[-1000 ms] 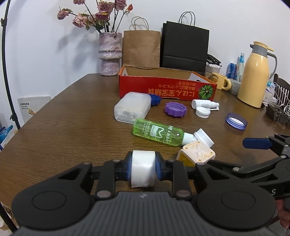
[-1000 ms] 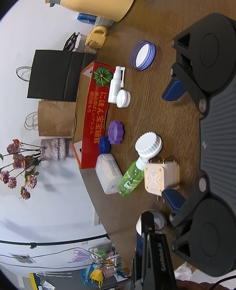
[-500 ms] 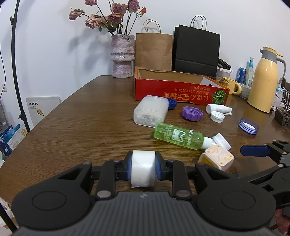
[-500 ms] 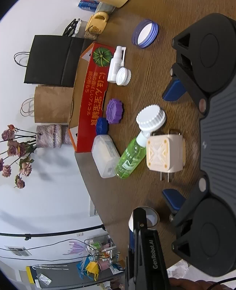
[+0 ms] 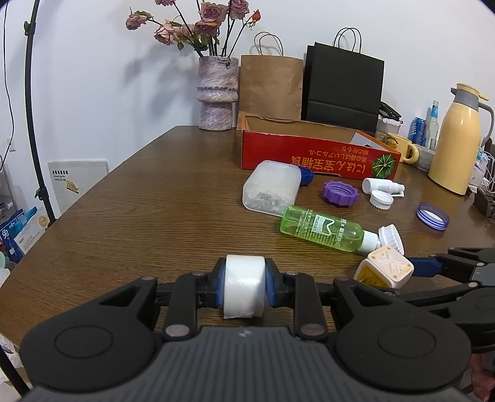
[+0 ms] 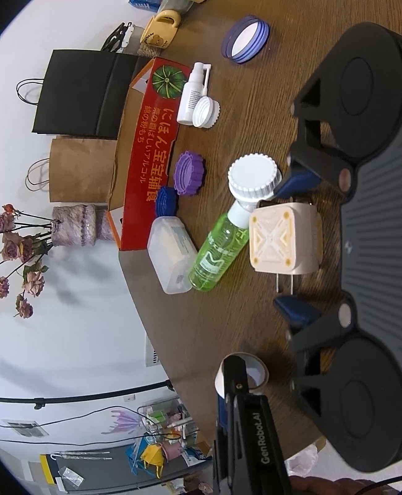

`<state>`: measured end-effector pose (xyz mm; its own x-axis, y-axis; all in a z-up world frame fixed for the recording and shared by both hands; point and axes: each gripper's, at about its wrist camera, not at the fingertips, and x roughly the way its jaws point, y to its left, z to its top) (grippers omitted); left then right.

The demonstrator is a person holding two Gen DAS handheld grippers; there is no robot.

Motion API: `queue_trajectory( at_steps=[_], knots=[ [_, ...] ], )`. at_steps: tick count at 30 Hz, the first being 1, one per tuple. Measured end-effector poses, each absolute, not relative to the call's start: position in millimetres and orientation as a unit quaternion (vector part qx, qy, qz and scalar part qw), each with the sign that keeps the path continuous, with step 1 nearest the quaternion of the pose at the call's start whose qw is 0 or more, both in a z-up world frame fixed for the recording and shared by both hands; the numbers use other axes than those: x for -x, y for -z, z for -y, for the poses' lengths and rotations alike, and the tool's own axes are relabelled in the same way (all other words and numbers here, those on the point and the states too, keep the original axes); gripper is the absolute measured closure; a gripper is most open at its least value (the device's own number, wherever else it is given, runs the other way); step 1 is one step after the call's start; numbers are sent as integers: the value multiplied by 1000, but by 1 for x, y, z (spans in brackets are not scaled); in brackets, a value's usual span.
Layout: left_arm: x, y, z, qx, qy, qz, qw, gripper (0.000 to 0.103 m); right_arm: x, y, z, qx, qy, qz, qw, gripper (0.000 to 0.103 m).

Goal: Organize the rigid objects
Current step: 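Grasp the cream plug adapter with the right gripper while the left holds the tape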

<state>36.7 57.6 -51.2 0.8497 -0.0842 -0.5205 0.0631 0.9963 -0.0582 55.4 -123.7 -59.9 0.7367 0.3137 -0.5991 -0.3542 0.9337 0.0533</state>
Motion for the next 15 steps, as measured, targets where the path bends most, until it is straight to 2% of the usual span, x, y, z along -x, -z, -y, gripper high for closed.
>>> queue_trajectory(
  at_steps=[15],
  knots=[
    [-37,48,-55,18,31,-271,962,77,-53,58,128,26,-180,-306,935,38]
  ],
)
